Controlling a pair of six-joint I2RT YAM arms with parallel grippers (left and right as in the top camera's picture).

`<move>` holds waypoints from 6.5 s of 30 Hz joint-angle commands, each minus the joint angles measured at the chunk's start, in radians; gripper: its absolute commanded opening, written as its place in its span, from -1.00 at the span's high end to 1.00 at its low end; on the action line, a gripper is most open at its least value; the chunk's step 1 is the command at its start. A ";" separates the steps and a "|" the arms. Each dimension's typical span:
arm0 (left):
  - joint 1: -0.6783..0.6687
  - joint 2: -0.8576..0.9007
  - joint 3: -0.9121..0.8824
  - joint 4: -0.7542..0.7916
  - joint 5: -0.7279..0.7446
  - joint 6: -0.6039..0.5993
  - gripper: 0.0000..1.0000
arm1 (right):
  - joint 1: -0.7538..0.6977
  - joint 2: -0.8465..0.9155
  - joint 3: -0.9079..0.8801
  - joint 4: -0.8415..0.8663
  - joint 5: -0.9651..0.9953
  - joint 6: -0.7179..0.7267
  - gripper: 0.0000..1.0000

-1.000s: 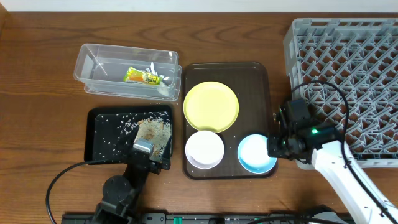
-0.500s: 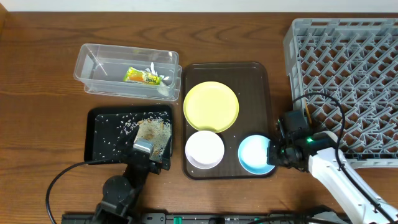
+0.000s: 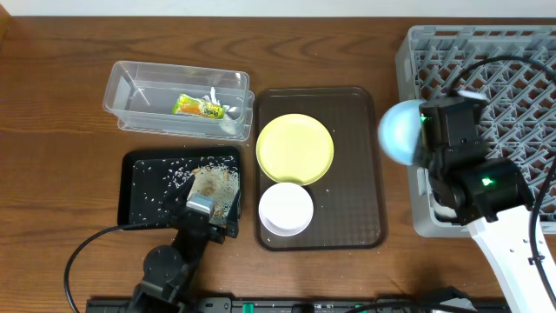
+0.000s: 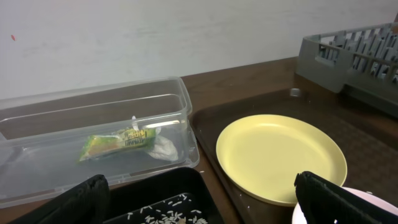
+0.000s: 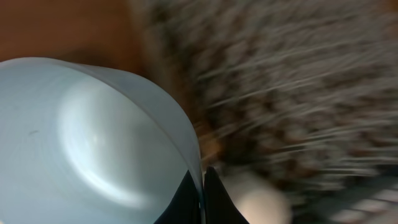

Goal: Sort waste into correct bins and load items into the dishwasher rack
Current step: 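Lift the blue bowl with right gripper and place it in the rack, then move right gripper to the white bowl and grasp its rim, then lift the white bowl with right gripper and set it in the rack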

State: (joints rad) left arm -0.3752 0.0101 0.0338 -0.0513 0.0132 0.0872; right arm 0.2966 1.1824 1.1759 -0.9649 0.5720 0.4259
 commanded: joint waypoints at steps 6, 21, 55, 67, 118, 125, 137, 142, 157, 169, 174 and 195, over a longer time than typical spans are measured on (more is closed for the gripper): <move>-0.003 -0.006 -0.030 -0.018 -0.005 0.017 -0.93 | -0.072 0.064 0.006 0.013 0.484 0.034 0.97; -0.003 -0.006 -0.030 -0.018 -0.005 0.017 -0.93 | -0.238 0.360 0.006 0.155 0.512 -0.110 0.98; -0.003 -0.006 -0.030 -0.018 -0.005 0.017 -0.93 | -0.244 0.432 0.006 0.133 0.469 -0.109 0.98; -0.003 -0.006 -0.030 -0.018 -0.005 0.017 -0.93 | -0.118 0.467 0.006 0.045 0.472 -0.078 0.93; -0.003 -0.006 -0.030 -0.018 -0.005 0.017 -0.94 | 0.417 0.427 -0.167 0.218 -0.745 -0.029 0.15; -0.003 -0.006 -0.030 -0.018 -0.005 0.017 -0.93 | 0.435 0.427 -0.274 0.344 -0.696 0.053 0.70; -0.003 -0.006 -0.030 -0.018 -0.005 0.017 -0.94 | 0.323 0.246 -0.082 0.121 -0.294 0.018 0.98; -0.003 -0.006 -0.030 -0.018 -0.005 0.017 -0.94 | 0.192 0.128 -0.005 0.098 0.024 0.018 0.97; -0.003 -0.006 -0.030 -0.018 -0.005 0.017 -0.93 | -0.158 0.224 -0.002 0.437 0.472 -0.197 0.98; -0.003 -0.006 -0.030 -0.018 -0.005 0.017 -0.94 | -0.228 0.470 -0.002 0.661 0.472 -0.387 0.97; -0.003 -0.006 -0.030 -0.018 -0.005 0.017 -0.93 | -0.228 0.523 -0.002 0.674 0.475 -0.443 0.97; -0.003 -0.006 -0.030 -0.018 -0.005 0.017 -0.93 | -0.228 0.550 -0.002 0.748 0.504 -0.577 0.97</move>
State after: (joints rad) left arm -0.3752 0.0101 0.0338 -0.0513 0.0132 0.0872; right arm 0.0757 1.7119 1.1675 -0.2161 1.0462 -0.1352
